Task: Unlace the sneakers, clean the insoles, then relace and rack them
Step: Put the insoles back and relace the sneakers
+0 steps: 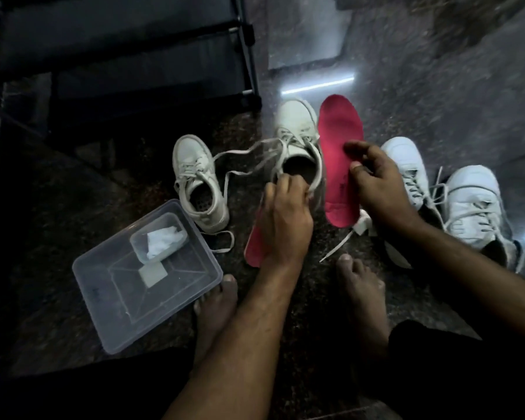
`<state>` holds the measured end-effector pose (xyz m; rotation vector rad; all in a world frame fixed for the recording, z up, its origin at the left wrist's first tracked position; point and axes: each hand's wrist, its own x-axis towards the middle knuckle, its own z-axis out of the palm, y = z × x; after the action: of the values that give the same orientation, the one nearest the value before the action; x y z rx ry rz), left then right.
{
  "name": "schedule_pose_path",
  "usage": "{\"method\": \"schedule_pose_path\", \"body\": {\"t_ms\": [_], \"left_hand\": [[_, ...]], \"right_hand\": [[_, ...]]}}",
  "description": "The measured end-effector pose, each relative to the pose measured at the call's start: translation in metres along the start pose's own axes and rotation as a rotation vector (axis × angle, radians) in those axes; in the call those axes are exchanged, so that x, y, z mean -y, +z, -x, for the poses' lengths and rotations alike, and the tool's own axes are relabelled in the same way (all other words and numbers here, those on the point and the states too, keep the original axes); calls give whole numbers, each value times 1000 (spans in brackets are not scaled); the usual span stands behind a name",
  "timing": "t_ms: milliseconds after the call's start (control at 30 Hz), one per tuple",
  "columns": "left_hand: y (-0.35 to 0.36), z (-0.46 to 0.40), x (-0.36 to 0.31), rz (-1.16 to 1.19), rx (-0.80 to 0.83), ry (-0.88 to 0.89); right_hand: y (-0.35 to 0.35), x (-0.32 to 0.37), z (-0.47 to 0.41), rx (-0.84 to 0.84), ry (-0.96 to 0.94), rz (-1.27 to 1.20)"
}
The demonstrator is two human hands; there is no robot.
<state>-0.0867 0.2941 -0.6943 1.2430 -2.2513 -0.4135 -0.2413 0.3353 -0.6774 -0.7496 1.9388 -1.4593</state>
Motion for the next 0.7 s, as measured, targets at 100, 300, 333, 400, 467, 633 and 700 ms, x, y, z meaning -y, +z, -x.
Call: {"method": "schedule_pose_path", "body": {"t_ms": [100, 300, 333, 400, 467, 633, 700], "left_hand": [[16, 20, -23, 8, 89, 49], [28, 75, -19, -121, 210, 50], [28, 77, -15, -139, 214, 33], [22, 80, -10, -151, 231, -27], [19, 80, -10, -99, 250, -92], [25, 55, -6, 278, 264, -179], [24, 43, -3, 361, 195, -189]], "right_hand": [[-27, -8, 5, -51, 26, 14], [-60, -24, 28, 282, 43, 285], [-59, -25, 30, 309, 38, 305], [-53, -26, 36, 329, 55, 269], [-47, -27, 39, 351, 63, 240], [-53, -17, 38, 327, 62, 246], [-61, -12, 37, 309, 83, 215]]}}
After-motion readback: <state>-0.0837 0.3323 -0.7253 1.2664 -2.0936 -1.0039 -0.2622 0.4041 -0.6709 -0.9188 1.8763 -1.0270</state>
